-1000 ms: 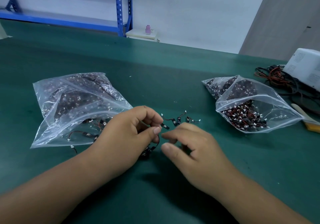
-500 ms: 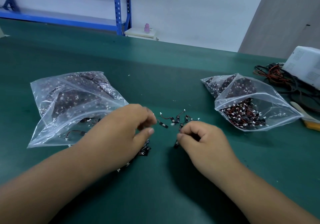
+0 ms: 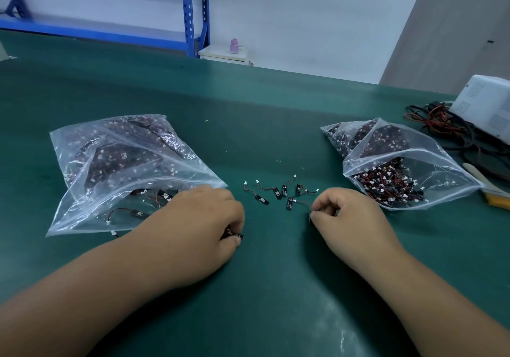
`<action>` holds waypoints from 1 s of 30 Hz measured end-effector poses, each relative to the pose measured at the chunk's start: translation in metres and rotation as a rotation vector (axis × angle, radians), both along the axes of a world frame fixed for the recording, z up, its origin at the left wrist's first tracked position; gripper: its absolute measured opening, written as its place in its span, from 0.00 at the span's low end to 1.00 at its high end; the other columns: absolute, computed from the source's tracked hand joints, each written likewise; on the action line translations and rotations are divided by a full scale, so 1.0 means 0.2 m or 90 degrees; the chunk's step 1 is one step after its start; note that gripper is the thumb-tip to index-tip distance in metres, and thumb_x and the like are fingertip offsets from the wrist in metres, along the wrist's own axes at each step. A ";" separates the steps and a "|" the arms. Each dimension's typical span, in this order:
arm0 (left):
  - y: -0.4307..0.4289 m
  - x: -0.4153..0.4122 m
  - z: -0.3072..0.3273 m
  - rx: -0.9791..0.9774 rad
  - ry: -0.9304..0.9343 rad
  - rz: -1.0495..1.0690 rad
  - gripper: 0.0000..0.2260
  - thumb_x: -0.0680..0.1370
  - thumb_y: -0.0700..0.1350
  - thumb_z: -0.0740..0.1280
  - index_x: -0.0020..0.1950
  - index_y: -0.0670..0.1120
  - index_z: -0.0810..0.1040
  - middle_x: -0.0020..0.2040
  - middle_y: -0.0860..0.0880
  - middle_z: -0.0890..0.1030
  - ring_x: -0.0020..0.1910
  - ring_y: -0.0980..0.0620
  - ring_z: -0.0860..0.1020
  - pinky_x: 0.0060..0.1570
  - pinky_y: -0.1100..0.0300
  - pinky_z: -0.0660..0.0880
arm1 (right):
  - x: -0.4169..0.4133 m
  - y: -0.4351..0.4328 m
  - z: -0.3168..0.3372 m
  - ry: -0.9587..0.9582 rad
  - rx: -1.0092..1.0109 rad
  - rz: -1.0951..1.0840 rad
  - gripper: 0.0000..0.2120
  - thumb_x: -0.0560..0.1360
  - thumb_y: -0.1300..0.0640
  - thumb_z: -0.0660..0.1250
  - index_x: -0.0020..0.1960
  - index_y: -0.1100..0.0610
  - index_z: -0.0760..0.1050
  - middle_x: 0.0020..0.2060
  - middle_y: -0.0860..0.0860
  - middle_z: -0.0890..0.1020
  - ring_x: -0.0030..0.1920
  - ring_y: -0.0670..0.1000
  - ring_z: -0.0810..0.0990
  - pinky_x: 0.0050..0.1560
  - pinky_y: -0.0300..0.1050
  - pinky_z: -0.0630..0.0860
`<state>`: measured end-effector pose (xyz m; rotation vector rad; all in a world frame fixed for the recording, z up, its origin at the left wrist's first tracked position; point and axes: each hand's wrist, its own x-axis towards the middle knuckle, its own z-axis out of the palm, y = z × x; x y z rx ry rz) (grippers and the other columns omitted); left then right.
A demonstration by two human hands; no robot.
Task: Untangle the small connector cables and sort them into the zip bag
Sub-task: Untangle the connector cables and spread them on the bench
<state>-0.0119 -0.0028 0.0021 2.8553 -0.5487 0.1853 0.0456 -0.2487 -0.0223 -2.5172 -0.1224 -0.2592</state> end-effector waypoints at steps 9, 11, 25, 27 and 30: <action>0.01 -0.01 -0.01 0.000 -0.009 0.003 0.15 0.74 0.62 0.63 0.58 0.60 0.71 0.54 0.64 0.70 0.57 0.62 0.68 0.61 0.62 0.67 | -0.02 0.02 -0.01 -0.031 -0.072 0.092 0.06 0.75 0.59 0.71 0.47 0.49 0.83 0.42 0.44 0.76 0.44 0.49 0.78 0.51 0.49 0.76; 0.03 -0.01 -0.01 0.037 0.013 0.010 0.20 0.72 0.63 0.59 0.62 0.61 0.69 0.57 0.65 0.69 0.60 0.61 0.67 0.63 0.60 0.67 | -0.02 0.01 -0.01 -0.040 -0.064 0.099 0.06 0.76 0.59 0.71 0.50 0.49 0.82 0.43 0.44 0.76 0.45 0.49 0.76 0.51 0.49 0.75; -0.03 0.01 -0.03 -0.070 0.040 -0.073 0.04 0.77 0.52 0.64 0.50 0.60 0.70 0.46 0.61 0.72 0.48 0.62 0.71 0.53 0.62 0.70 | -0.21 0.22 0.03 -0.073 -0.157 0.345 0.18 0.75 0.37 0.61 0.52 0.49 0.80 0.44 0.43 0.73 0.47 0.48 0.74 0.50 0.49 0.72; -0.04 0.01 -0.03 -0.103 0.043 -0.069 0.06 0.77 0.51 0.66 0.49 0.60 0.70 0.46 0.61 0.72 0.48 0.63 0.70 0.51 0.63 0.69 | -0.21 0.22 0.02 -0.093 -0.136 0.341 0.16 0.76 0.38 0.65 0.49 0.50 0.80 0.42 0.45 0.73 0.45 0.50 0.74 0.49 0.50 0.72; -0.05 0.01 -0.03 -0.140 0.047 -0.057 0.07 0.77 0.51 0.67 0.49 0.59 0.69 0.46 0.63 0.72 0.49 0.64 0.70 0.48 0.67 0.68 | -0.20 0.21 0.02 -0.095 -0.076 0.344 0.18 0.76 0.39 0.65 0.42 0.53 0.78 0.37 0.48 0.73 0.41 0.52 0.74 0.44 0.53 0.73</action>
